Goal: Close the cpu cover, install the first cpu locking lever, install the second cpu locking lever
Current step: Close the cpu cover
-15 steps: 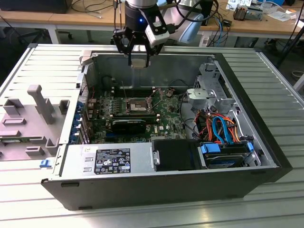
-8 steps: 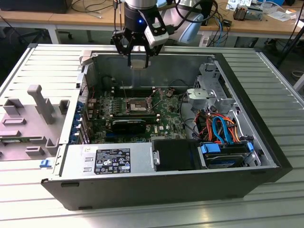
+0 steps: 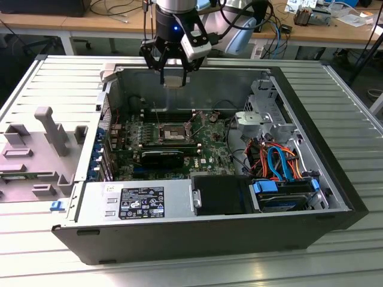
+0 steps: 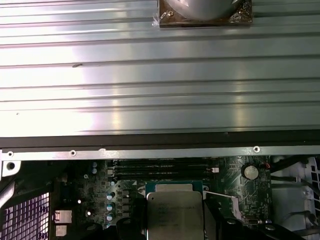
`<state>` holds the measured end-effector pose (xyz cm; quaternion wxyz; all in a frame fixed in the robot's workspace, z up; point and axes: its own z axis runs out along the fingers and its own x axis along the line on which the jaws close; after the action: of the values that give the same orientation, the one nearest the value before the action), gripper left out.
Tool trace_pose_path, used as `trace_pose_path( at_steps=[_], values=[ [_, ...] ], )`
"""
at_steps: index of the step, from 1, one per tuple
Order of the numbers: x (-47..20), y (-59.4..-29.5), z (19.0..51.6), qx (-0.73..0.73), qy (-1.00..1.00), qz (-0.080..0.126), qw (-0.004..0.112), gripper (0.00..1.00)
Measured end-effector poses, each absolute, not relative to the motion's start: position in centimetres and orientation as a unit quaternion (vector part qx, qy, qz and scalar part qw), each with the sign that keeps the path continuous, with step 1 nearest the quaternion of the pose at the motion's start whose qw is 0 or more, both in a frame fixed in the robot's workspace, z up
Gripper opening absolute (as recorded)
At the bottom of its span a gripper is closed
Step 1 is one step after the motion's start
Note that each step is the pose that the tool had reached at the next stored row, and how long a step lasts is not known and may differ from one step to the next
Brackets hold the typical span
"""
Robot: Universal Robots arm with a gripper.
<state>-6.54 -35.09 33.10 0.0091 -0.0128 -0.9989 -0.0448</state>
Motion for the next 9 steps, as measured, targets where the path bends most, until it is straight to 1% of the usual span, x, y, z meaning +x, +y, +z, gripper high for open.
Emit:
trace_pose_path(
  at_steps=[9],
  values=[
    [-6.78, -35.1, 32.73, -0.013, -0.999, -0.045, 0.009, 0.55]
  ],
)
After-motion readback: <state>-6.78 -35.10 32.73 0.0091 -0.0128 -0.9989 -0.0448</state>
